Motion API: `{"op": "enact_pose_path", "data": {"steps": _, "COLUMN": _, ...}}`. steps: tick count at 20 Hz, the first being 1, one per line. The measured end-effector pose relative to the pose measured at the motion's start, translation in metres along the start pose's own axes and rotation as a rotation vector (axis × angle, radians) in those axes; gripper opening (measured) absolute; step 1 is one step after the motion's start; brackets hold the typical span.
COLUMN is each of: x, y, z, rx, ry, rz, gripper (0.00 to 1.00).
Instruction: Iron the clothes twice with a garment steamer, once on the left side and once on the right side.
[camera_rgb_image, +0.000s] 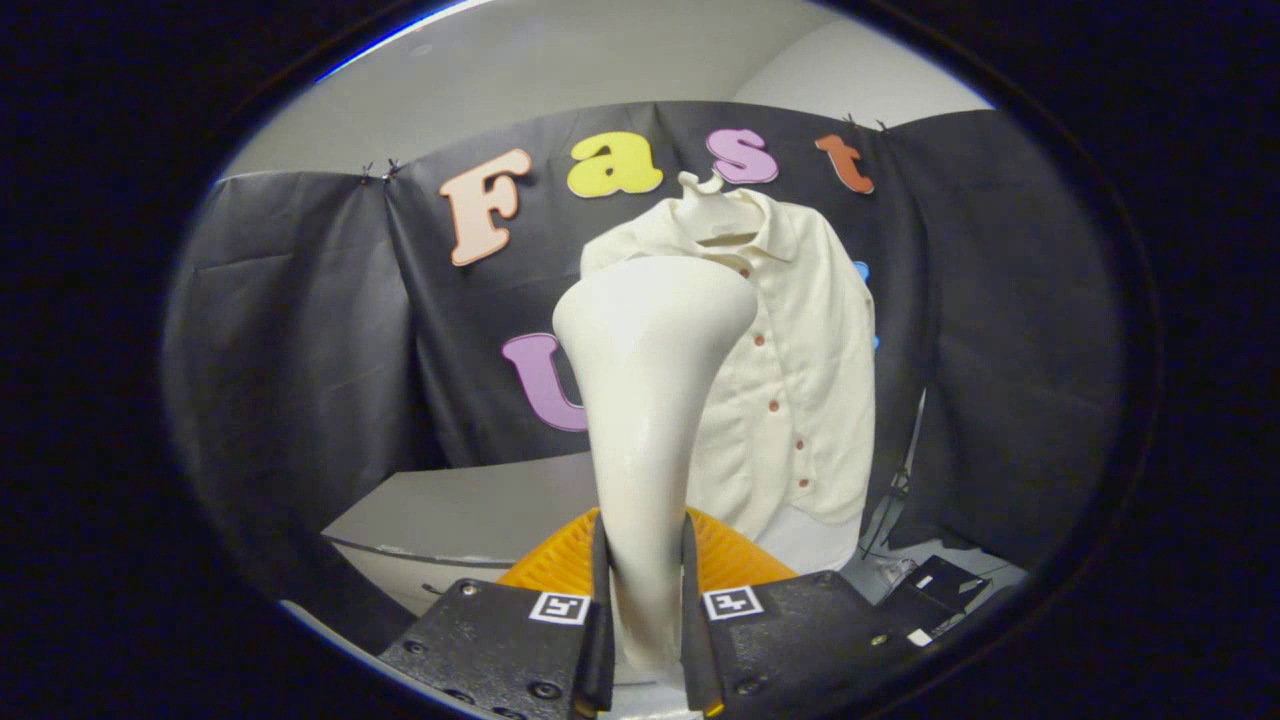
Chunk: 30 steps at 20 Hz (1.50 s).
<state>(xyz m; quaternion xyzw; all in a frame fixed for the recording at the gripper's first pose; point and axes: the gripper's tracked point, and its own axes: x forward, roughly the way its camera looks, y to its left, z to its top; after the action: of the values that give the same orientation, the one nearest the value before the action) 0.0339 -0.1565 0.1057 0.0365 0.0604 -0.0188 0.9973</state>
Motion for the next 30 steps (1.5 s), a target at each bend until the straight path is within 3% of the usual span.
{"op": "enact_pose_path", "data": {"steps": 8, "x": -0.027, "y": 0.063, "z": 0.022, "rx": 0.065, "ry": -0.099, "rz": 0.035, "gripper": 0.27}}
{"op": "enact_pose_path", "data": {"steps": 14, "x": -0.047, "y": 0.093, "z": -0.018, "rx": 0.044, "ry": -0.067, "rz": 0.058, "gripper": 0.27}}
{"op": "enact_pose_path", "data": {"steps": 23, "x": -0.071, "y": 0.104, "z": -0.053, "rx": 0.013, "ry": -0.095, "rz": 0.049, "gripper": 0.27}}
{"op": "enact_pose_path", "data": {"steps": 30, "x": -0.082, "y": 0.092, "z": -0.081, "rx": 0.018, "ry": -0.058, "rz": -0.031, "gripper": 0.27}}
